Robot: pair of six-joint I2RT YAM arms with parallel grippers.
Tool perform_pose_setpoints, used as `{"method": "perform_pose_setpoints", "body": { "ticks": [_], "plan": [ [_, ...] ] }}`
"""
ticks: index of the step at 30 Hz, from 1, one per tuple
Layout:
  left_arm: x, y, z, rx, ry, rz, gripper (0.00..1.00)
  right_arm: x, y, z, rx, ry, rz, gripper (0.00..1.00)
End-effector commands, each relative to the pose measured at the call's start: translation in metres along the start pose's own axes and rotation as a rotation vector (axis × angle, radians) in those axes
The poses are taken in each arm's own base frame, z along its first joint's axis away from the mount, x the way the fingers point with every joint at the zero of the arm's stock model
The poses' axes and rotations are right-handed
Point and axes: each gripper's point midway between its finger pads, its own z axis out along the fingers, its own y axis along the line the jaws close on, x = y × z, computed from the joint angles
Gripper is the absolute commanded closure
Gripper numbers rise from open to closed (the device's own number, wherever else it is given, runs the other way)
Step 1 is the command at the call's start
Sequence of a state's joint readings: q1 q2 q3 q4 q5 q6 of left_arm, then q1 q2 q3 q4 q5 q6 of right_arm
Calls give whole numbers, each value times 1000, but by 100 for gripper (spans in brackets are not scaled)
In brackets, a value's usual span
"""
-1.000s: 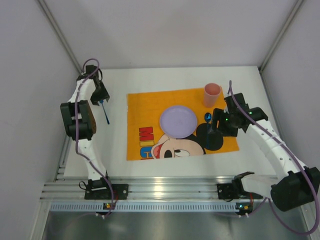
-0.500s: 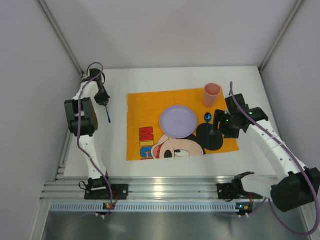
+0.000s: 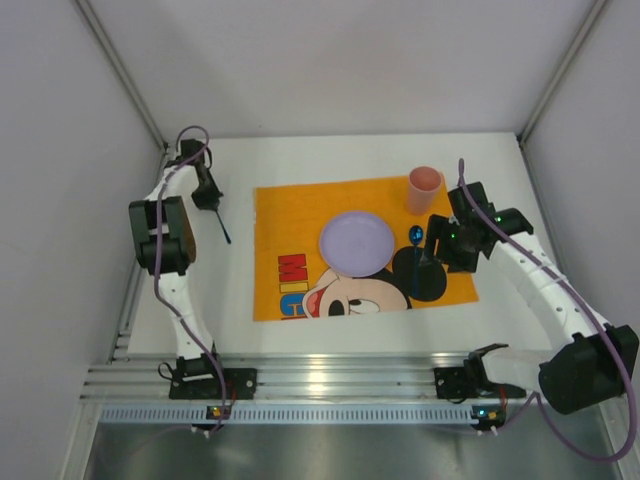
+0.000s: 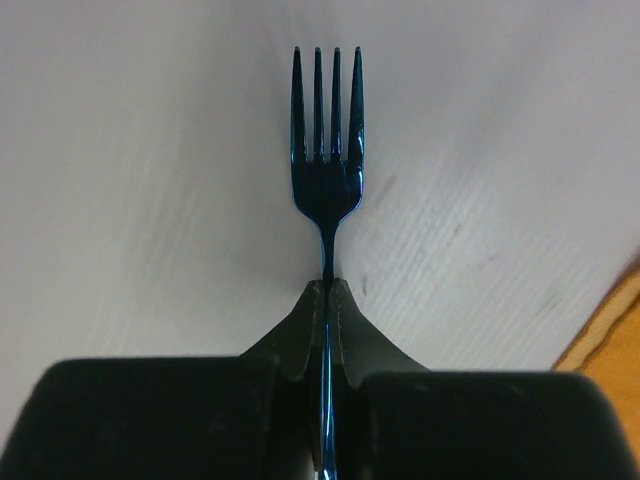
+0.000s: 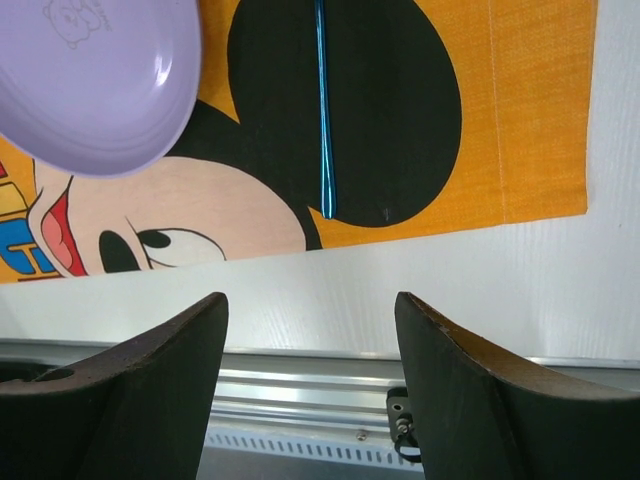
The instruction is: Set the dinner table for one person
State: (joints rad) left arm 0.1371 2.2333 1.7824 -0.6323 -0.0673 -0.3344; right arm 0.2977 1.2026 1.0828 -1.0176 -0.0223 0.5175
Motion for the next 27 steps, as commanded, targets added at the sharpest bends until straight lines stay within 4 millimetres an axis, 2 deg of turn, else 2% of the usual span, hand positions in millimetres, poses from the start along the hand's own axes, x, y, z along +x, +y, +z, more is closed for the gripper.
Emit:
{"method": "perform_pose_setpoints", "body": {
  "ticks": [1, 2, 3, 4, 5, 6, 8, 9, 12, 15, 19, 23, 26, 27],
  "plan": [
    [11, -58, -44, 113, -40, 64, 100, -16, 3, -9, -11, -58, 7, 32],
    [18, -65, -51, 121, -36, 72, 100, -17, 3, -9, -15, -61, 7, 32],
    [16, -67, -63, 126, -50, 62, 100, -17, 4, -9, -21, -63, 6, 32],
    [34, -95, -74, 157, -37, 108, 100, -16, 5, -9, -30, -63, 3, 32],
    [46, -101, -77, 155, -21, 99, 100, -16, 6, -9, -36, -65, 0, 32],
    [57, -117, -88, 173, -21, 116, 100, -16, 7, -10, -40, -66, -2, 32],
    [83, -128, -92, 186, 9, 104, 100, -14, 7, -10, -48, -68, -13, 31],
    [96, -142, -101, 208, 8, 125, 100, -13, 6, -10, -49, -67, -18, 32],
    [132, -156, -99, 211, 46, 145, 100, -9, 5, -13, -61, -71, -31, 31],
    [154, -162, -91, 199, 75, 160, 100, -3, 3, -16, -68, -73, -44, 31],
    [167, -165, -79, 185, 110, 158, 100, 8, -4, -19, -66, -67, -59, 31],
    [173, -172, -78, 184, 112, 176, 100, 17, -9, -23, -63, -67, -71, 31],
    [179, -177, -86, 182, 112, 211, 90, 20, -10, -24, -72, -74, -73, 31],
    [179, -179, -89, 170, 96, 226, 83, 22, -10, -25, -76, -74, -76, 30]
  ]
}}
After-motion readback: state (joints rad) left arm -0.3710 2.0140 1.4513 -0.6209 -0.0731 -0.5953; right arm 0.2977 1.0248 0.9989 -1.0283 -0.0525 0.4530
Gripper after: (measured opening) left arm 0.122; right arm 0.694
